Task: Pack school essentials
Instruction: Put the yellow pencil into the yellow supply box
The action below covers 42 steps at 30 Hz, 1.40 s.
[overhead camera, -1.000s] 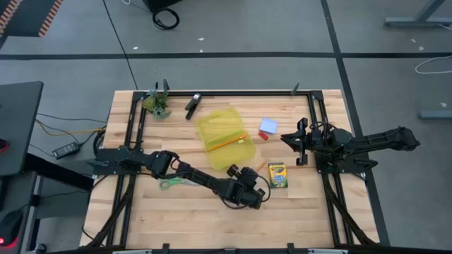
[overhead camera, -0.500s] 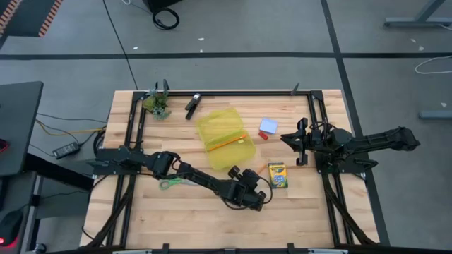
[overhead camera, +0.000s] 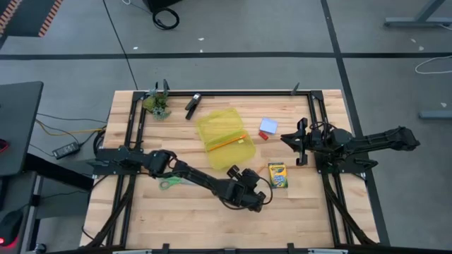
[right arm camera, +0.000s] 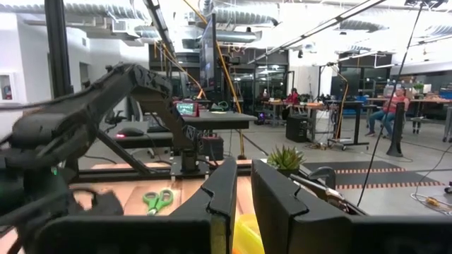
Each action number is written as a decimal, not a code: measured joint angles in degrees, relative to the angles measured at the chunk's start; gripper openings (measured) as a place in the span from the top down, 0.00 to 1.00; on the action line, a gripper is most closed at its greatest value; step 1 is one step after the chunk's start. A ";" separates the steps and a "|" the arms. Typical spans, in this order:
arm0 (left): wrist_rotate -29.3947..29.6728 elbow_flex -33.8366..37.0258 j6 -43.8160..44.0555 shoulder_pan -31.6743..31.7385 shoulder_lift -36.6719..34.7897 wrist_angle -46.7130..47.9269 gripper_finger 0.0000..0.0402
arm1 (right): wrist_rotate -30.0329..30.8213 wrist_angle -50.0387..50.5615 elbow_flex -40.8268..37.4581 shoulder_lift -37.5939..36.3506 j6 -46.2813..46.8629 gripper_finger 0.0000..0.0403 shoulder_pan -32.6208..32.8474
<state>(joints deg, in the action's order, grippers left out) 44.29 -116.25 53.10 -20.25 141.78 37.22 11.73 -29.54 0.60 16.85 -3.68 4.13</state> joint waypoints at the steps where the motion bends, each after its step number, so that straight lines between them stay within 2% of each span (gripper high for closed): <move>1: -0.04 -0.03 0.00 0.02 -0.15 -0.08 0.98 | 0.00 0.00 0.00 0.00 0.02 0.87 0.00; 6: 0.49 0.07 1.13 0.00 -0.68 0.25 0.92 | 0.01 0.26 0.00 0.02 0.01 0.87 0.00; 11: 11.06 0.55 2.94 -1.39 -0.38 0.16 0.83 | 0.00 0.28 0.00 0.02 0.00 0.87 0.01; 13: 11.74 0.52 3.21 -1.59 -0.22 0.18 0.80 | 0.00 0.33 0.00 0.02 0.00 0.87 0.00; 16: 9.73 0.52 2.34 -1.39 0.83 -2.16 0.74 | 0.00 0.35 0.00 0.02 0.00 0.87 0.01; 22: 4.42 0.59 -5.13 0.54 2.67 -6.09 0.65 | 0.02 0.38 0.00 0.04 0.02 0.87 0.01; 27: 3.04 0.55 -11.43 2.20 3.12 -9.85 0.61 | 0.00 0.68 0.00 0.04 0.00 0.87 -0.01; 31: -0.46 0.52 -18.45 3.40 3.10 -13.72 0.61 | 0.00 0.70 0.00 0.04 0.00 0.87 0.01; 34: -0.68 0.52 -22.40 3.77 3.10 -14.13 0.62 | 0.00 0.70 0.00 0.04 0.00 0.87 0.01; 42: -4.50 0.52 -28.10 5.06 3.10 -11.86 0.67 | 0.00 0.70 0.00 0.04 0.00 0.87 0.00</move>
<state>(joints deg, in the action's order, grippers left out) 39.79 -115.72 25.00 -15.19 144.88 25.37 11.73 -28.84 0.60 16.88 -3.68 4.13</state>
